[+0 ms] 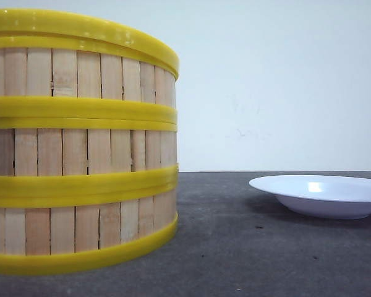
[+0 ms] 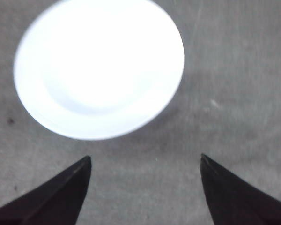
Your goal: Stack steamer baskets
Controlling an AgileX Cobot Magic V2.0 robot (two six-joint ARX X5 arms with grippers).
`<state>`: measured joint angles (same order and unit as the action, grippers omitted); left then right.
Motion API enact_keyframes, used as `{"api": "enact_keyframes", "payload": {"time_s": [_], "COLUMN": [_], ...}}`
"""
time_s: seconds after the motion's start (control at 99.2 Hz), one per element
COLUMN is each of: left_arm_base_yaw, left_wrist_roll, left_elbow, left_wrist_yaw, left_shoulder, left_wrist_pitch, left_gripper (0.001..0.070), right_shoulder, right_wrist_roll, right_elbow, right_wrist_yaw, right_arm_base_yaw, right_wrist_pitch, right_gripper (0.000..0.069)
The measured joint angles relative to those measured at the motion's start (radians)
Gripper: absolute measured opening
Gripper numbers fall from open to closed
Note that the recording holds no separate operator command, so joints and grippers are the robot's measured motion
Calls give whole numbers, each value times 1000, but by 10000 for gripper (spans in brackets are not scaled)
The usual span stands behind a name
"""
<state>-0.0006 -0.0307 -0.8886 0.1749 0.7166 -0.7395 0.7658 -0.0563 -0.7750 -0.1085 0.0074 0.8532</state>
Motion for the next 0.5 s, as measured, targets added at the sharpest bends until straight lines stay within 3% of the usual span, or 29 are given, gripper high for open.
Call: {"api": "enact_keyframes", "payload": {"time_s": [0.312,0.353,0.413,0.454,0.504], "left_arm_base_yaw": [0,0,0,0,0], "left_wrist_roll": [-3,-4,-8,-8,-8], "left_elbow": [2,2,2,2,2], "left_wrist_yaw": [0,0,1,1,0], "left_shoulder": [8,9,10,10,10], "left_wrist_pitch": [3,3,2,2,0], "left_gripper": [275,204,89,55,36], "right_shoulder": [0,0,0,0,0], "right_wrist_roll": [-6,-9,-11,-11,-11], "right_elbow": [0,0,0,0,0], "right_wrist_yaw": [0,0,0,0,0], "right_arm_base_yaw": [0,0,0,0,0], "right_wrist_pitch": [-13,-13,-12,-12,-12], "right_gripper": [445,388,218,122,62]}}
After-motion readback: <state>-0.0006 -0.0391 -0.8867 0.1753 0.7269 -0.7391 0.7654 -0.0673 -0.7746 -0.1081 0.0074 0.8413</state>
